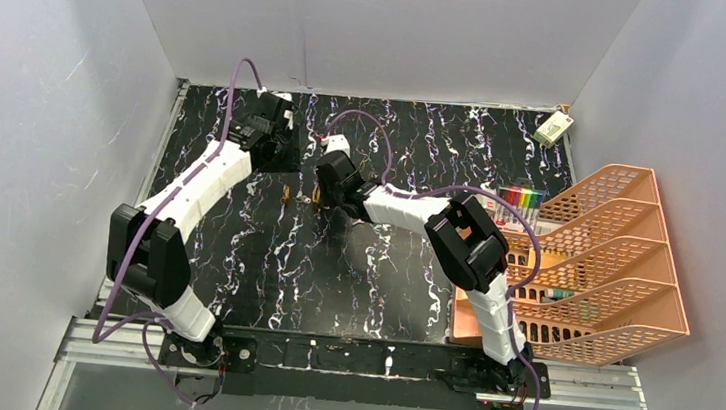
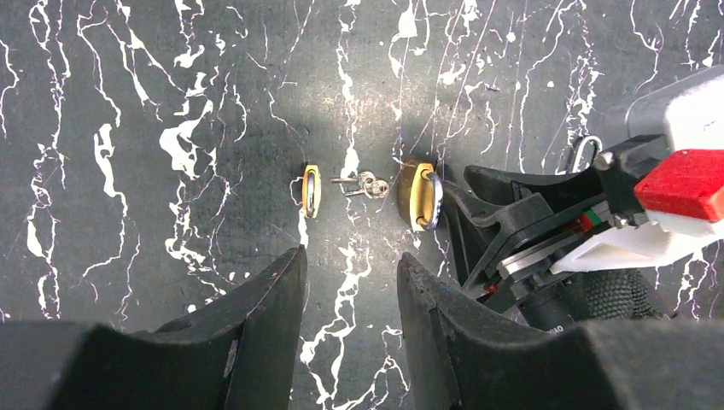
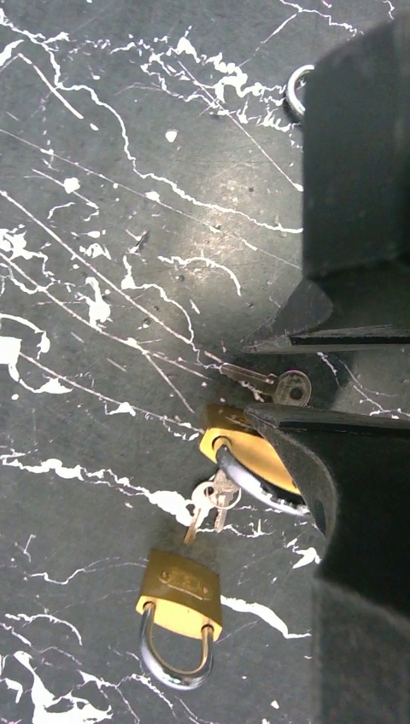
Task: Lock with the key
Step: Place the key at the center of the board.
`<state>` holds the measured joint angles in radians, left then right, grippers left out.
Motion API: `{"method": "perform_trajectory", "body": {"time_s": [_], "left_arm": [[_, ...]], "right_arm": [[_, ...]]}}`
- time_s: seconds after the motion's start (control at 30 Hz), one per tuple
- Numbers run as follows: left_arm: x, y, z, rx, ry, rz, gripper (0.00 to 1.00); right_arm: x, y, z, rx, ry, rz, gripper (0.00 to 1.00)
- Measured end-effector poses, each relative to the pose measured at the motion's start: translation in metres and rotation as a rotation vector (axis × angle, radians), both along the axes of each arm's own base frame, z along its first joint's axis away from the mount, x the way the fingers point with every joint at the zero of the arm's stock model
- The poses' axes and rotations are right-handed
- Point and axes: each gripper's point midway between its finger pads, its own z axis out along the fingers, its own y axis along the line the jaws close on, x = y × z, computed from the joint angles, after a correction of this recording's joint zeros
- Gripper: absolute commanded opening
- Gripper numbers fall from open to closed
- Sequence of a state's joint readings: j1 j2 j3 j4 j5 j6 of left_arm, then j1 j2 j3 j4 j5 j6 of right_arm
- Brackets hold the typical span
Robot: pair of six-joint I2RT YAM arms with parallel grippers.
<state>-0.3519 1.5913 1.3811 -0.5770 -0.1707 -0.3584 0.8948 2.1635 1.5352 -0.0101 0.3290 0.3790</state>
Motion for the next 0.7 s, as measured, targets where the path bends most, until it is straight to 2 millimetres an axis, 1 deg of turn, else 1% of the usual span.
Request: {"method": "perform_trajectory", "body": {"time_s": [0.17,0.33,0.7], "left_arm": [[-0.002,0.004,0.002,-0.003,-0.005,0.001,0.42],[-0.001,0.009,0.009,-0.011,-0.021,0.008,0.42],[-0.001,0.012,0.009,-0.015,-0.019,0.006,0.42]], "right_arm": [[0.001,0.005,0.0,-0.024,-0.013,0.007,0.33],[-0.005,0.002,-0.017,-0.074,-0.002,0.008,0.32],[-0.005,0.001,-0.016,-0.11,-0.032,0.0,0.31]]}}
